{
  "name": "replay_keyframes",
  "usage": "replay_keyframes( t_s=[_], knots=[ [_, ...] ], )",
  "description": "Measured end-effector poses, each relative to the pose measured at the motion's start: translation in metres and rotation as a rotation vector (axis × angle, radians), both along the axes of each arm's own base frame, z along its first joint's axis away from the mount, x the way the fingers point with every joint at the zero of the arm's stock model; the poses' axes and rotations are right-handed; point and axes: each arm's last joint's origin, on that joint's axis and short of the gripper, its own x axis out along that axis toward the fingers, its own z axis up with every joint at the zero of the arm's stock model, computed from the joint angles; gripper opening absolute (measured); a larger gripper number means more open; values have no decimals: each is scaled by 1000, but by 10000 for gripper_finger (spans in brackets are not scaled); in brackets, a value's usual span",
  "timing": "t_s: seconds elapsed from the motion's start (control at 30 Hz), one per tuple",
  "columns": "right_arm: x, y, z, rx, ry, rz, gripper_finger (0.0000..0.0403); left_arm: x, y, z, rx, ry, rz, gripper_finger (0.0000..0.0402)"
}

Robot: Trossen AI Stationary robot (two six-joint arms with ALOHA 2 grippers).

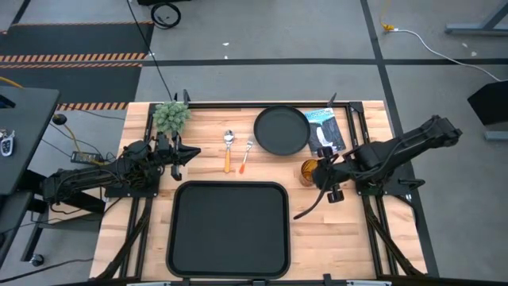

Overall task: Pick and place plate/cup/fork/spoon on tray
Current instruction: Put the brown glass on the top right of the black serving tray

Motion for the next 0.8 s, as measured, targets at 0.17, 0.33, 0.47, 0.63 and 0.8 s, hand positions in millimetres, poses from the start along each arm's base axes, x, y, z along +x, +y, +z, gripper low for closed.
replay_keyframes(
  t_s=[0.17,0.33,0.47,0.63,0.8],
  knots=[
    [-5,-1,2,24,12,-48,193,0,0,0,0,1,0,29],
    [-19,4,7,42,92,-137,191,0,0,0,0,1,0,29],
    [-19,11,11,41,71,-113,190,0,0,0,0,1,0,30],
    [-16,18,11,25,50,-16,190,0,0,0,0,2,0,30],
    [7,28,2,16,3,40,190,0,0,0,0,1,0,30]
  ],
)
